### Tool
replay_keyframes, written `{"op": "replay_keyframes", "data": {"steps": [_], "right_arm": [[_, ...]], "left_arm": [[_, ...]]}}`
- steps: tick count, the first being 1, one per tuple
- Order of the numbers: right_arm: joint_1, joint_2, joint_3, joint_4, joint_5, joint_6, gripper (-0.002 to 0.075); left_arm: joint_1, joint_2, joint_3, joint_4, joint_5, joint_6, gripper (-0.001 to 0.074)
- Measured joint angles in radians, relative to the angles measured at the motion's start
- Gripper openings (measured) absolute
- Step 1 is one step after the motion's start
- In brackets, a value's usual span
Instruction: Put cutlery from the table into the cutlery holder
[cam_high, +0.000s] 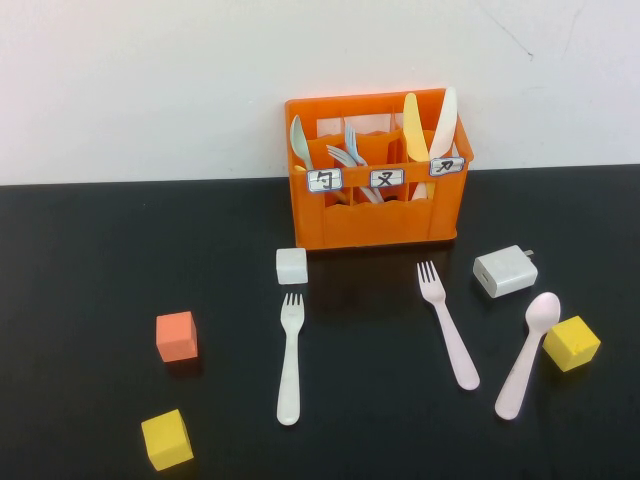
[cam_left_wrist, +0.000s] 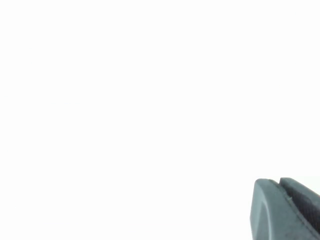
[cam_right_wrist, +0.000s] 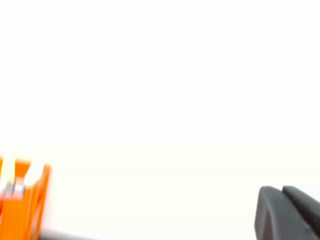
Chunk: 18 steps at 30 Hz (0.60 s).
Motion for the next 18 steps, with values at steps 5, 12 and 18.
{"op": "replay_keyframes", "data": {"steps": [5,12,18], "right_arm": [[0.0,0.0,0.0,-0.002,-0.097,-0.008,-0.0002],[0.0,0.0,0.0,0.006,-0.168,-0.038,-0.0002],[0.0,0.0,-0.041,0.019,-0.098,-0.033,-0.0002]], "left_arm": [[0.0,0.0,0.0,0.0,-0.042,-0.018,-0.0003],[0.0,0.0,0.0,0.027,-0.064,-0.259,-0.0003],[0.0,0.0,-0.073,0.068,0.152,-0.266,-0.0003]]}}
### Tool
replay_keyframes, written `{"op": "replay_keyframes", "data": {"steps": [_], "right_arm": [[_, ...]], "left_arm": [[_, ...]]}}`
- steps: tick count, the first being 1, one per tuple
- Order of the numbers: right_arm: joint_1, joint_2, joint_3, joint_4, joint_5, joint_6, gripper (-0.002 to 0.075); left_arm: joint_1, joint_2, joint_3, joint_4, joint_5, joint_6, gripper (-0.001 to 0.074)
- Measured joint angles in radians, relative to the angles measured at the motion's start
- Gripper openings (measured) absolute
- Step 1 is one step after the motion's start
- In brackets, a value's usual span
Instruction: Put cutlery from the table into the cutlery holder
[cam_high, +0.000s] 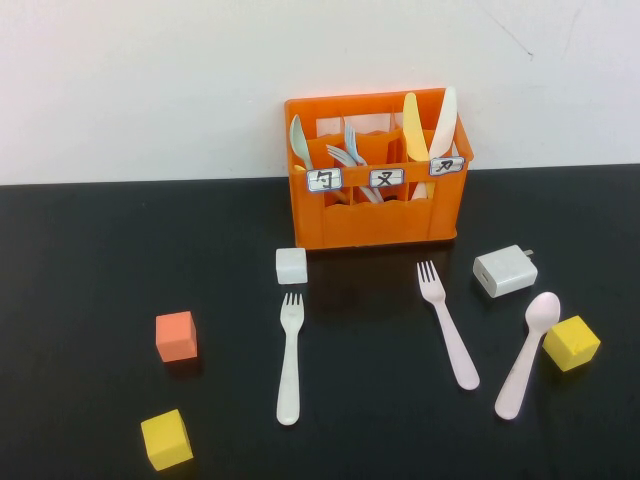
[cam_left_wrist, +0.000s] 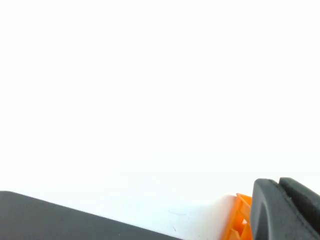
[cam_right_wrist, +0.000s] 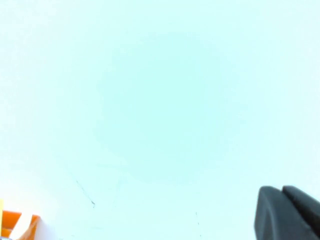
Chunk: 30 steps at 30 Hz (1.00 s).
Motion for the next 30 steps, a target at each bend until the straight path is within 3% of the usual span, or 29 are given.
{"op": "replay_keyframes", "data": {"steps": [9,17,25,30], "right_arm": [[0.0,0.0,-0.261,0.004,0.443,0.026,-0.0002],[0.0,0.143,-0.381,0.065,0.741,-0.003,-0.0002],[0.0,0.427,-0.437,0.39,0.902,-0.341,-0.0002],[0.0,0.558,-0.439,0.565,0.946,-0.588,-0.0002]], "left_arm": [[0.0,0.082,-0.298,-0.022,0.386,0.002,-0.0002],[0.0,0.405,-0.462,-0.107,0.647,0.08,-0.0003],[0.0,0.827,-0.585,-0.48,0.813,0.425,-0.0003],[-0.016,1.097,-0.715,-0.608,0.87,0.497,-0.0003]]}}
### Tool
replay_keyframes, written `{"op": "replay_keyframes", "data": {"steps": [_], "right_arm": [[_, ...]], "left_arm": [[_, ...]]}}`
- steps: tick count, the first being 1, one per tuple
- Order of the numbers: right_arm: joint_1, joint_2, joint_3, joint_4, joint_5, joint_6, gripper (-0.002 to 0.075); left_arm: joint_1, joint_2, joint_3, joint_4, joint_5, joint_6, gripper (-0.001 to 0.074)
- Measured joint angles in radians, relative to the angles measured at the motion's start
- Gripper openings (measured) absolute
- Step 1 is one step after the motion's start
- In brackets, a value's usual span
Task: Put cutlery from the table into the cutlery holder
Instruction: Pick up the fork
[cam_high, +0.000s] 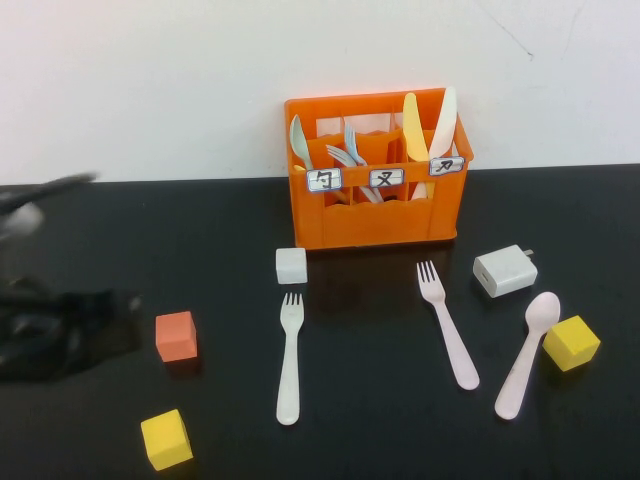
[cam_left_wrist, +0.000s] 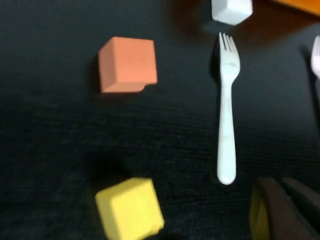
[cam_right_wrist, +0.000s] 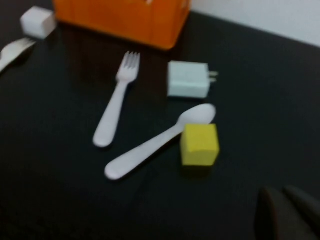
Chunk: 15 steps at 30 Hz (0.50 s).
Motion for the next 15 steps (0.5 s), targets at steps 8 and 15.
{"op": "replay_keyframes", "data": {"steps": [8,15], "right_arm": [[0.0,0.107,0.0,0.049,0.011,-0.141,-0.0002],[0.0,0.189,0.0,0.049,0.007,-0.156,-0.0002]], "left_arm": [[-0.288,0.286,-0.216,0.32,-0.025,-0.254,-0.0003],[-0.506,0.498,-0.409,0.722,0.053,-0.633,-0.0003]]}}
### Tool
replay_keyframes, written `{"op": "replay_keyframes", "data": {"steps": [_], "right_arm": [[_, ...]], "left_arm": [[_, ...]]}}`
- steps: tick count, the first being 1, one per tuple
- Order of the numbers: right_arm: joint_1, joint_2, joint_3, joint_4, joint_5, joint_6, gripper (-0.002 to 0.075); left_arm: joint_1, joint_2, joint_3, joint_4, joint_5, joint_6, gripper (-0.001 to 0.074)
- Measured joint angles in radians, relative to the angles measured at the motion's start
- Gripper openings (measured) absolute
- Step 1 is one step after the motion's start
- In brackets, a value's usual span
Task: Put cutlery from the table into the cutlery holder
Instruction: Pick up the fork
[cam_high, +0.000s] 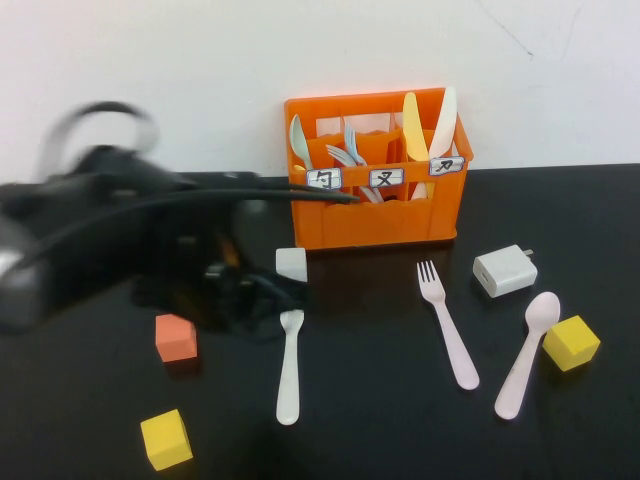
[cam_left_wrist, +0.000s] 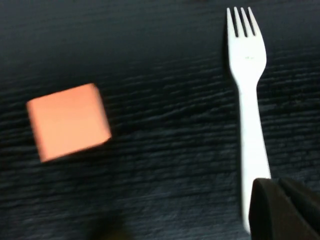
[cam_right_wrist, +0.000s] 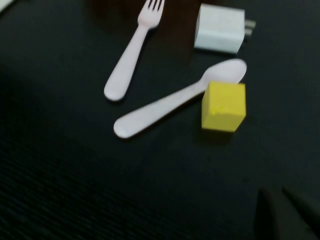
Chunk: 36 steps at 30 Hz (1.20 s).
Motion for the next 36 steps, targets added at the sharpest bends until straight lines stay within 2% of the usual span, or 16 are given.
{"op": "replay_keyframes", "data": {"steps": [4,6,8,12,16,26,34,36], "right_arm": [[0.0,0.03,0.0,0.002,-0.006,-0.004,-0.0002],[0.0,0.033,0.0,0.002,-0.004,-0.004,-0.0002],[0.0,0.033,0.0,0.002,-0.004,-0.004,-0.0002],[0.0,0.033,0.0,0.004,-0.004,-0.004,-0.0002],[0.0,0.033,0.0,0.004,-0.004,-0.004,-0.0002],[0.0,0.033,0.0,0.004,-0.004,-0.004,-0.0002],[0.0,0.033,0.0,0.004,-0.004,-0.004,-0.0002],[0.0,0.033,0.0,0.004,-0.004,-0.004,-0.0002]], "left_arm": [[-0.037,0.113,-0.07,0.014,0.023,-0.05,0.0003],[-0.037,0.159,-0.092,-0.002,0.029,-0.052,0.0033],[-0.037,0.194,-0.105,-0.018,0.032,-0.052,0.009],[-0.038,0.251,-0.123,-0.029,0.039,-0.05,0.0259],[-0.038,0.288,-0.148,-0.029,0.043,-0.045,0.0324],[-0.052,0.366,-0.171,0.0,0.041,-0.046,0.0333],[-0.054,0.379,-0.181,0.014,0.032,-0.044,0.0274],[-0.054,0.379,-0.181,0.017,0.031,-0.044,0.0234]]}}
